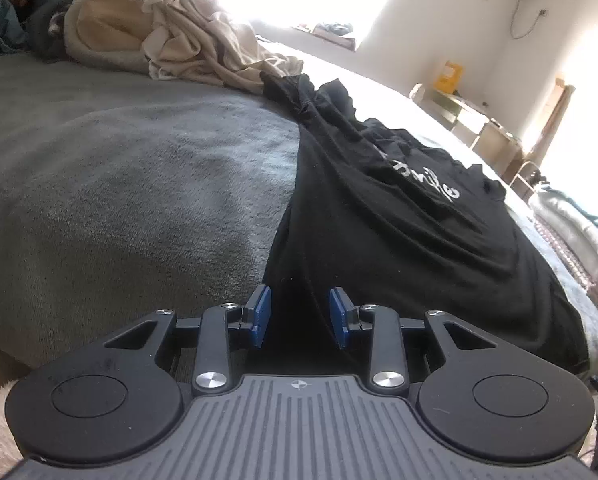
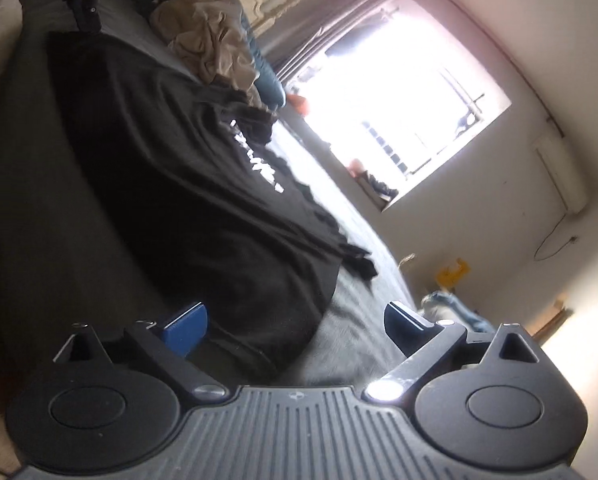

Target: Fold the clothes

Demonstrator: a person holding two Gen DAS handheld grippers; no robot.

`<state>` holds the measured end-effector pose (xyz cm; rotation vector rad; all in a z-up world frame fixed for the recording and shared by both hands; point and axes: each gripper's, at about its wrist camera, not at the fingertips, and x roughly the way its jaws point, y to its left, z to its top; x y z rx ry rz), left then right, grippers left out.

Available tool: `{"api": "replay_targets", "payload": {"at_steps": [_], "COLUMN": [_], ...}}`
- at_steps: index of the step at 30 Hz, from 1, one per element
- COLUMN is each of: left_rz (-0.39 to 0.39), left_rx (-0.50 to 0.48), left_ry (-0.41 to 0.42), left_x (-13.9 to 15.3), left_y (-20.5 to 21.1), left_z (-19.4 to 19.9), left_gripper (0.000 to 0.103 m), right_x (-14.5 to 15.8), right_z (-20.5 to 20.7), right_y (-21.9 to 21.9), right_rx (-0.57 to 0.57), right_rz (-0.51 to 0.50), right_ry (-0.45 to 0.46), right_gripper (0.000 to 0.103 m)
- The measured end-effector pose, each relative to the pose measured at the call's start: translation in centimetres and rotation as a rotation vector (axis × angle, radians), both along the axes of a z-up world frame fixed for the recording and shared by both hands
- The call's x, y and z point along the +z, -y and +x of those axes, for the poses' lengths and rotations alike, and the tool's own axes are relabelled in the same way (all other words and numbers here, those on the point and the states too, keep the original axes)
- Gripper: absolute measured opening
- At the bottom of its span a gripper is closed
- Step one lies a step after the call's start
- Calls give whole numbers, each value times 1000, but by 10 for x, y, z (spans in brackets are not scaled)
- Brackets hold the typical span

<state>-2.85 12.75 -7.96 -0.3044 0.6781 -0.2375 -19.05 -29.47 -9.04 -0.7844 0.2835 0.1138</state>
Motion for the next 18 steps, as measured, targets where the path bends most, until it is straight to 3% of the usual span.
{"api": "replay_targets", "payload": {"at_steps": [4, 7, 10, 11, 13, 15, 17, 18], "left_rz": [-4, -14, -19, -20, -19, -16, -14, -13], "left_rx": [6, 13, 17, 18, 21, 24, 27, 28], "left_ry": [-13, -24, -27, -26, -24, -27, -31, -32], "left_x": [0, -1, -1, -2, -2, -4, -6, -7], "left_y": [0, 0, 1, 2, 3, 5, 5, 6], "left_z": [-2, -1, -1, -1, 1, 2, 3, 4], "left_gripper": [32, 33, 33, 33, 33, 33, 33, 33], "right_x": [25, 44, 47, 44, 35, 24, 14, 11], "right_z": [2, 19, 47, 56, 74, 87, 92, 92], "right_y": [30, 66, 97, 102, 107, 103, 99, 97], "right_rx": [-90, -173, -228, -236, -246, -282, -301, -306], "right_rz": [289, 650, 972, 1037, 1116, 1103, 1099, 1099], "right_ry": [-68, -119, -219, -251, -309, -367, -407, -422], "right_gripper": [98, 96, 66, 61, 57, 50, 15, 8]}}
